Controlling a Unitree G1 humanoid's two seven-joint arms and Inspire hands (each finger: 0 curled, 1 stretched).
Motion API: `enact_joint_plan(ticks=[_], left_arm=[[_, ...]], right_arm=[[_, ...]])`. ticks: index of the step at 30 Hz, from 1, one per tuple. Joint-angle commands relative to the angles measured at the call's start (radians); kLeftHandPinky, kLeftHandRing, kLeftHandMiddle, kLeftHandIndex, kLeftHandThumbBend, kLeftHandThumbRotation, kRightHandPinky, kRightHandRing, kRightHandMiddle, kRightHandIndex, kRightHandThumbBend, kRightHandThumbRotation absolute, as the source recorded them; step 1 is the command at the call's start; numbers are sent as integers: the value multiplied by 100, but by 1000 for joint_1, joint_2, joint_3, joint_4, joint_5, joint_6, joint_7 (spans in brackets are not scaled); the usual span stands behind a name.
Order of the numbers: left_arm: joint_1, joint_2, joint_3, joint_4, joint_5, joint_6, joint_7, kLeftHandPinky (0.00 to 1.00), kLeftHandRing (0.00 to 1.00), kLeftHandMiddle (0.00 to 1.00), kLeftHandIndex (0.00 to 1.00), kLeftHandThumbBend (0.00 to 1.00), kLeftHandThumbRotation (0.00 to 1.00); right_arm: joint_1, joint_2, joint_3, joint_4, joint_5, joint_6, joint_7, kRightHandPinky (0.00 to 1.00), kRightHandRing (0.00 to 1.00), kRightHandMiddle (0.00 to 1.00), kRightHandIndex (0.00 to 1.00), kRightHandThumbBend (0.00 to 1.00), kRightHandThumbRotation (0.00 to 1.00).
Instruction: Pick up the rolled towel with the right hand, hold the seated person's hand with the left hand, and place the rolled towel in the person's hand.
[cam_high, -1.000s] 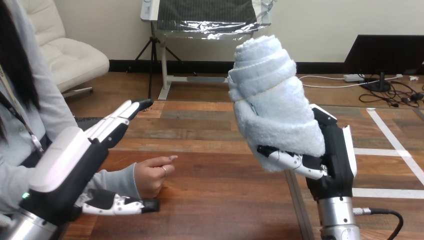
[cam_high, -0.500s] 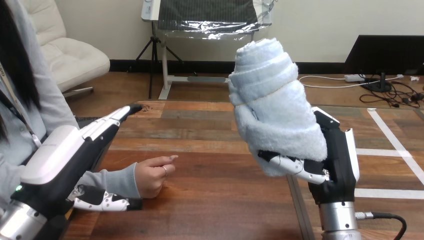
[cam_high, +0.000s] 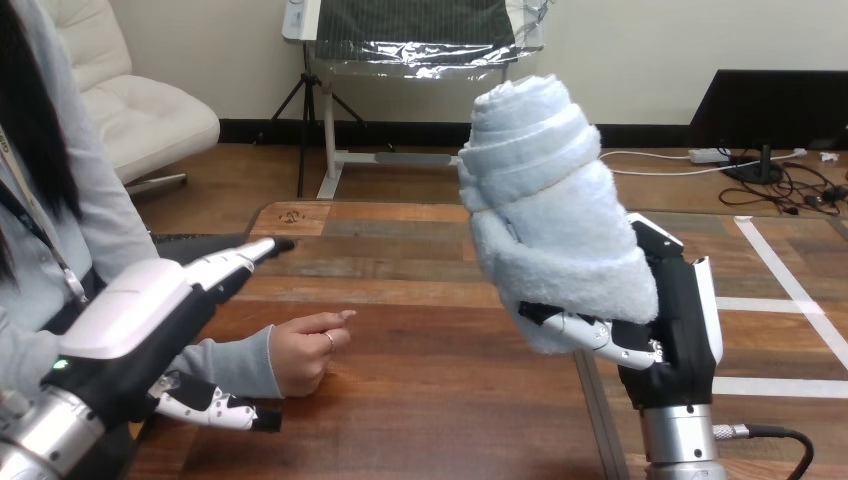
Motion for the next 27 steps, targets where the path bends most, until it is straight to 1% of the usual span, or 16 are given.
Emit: enact_joint_plan(ticks=[1, 6, 8, 14, 20, 27], left_arm=[[-83, 19, -30, 15, 36, 75, 21, 82, 89, 90, 90, 100, 26], [-107, 13, -59, 22, 64, 153, 15, 82, 88, 89, 89, 100, 27], [-114, 13, -70, 24, 68, 172, 14, 82, 88, 89, 88, 100, 27], [-147, 11, -105, 67, 78, 188, 36, 81, 87, 88, 87, 100, 25], [-194, 3, -149, 145, 101, 194, 69, 81, 86, 87, 86, 100, 23], [-251, -6, -204, 245, 132, 205, 109, 80, 85, 87, 85, 100, 22]], right_arm=[[-21, 12, -8, -78, 32, 0, 12, 18, 24, 34, 37, 73, 0], [-5, 11, -9, -96, 21, -3, 5, 18, 24, 34, 37, 72, 0], [0, 11, -9, -103, 18, -3, 3, 18, 24, 34, 37, 73, 0], [17, 15, -3, -132, 34, 13, 15, 18, 24, 34, 37, 72, 0], [33, 15, -4, -154, 18, 12, 4, 18, 24, 34, 37, 72, 0], [55, 19, 2, -195, 29, 29, 12, 18, 24, 34, 38, 72, 0]])
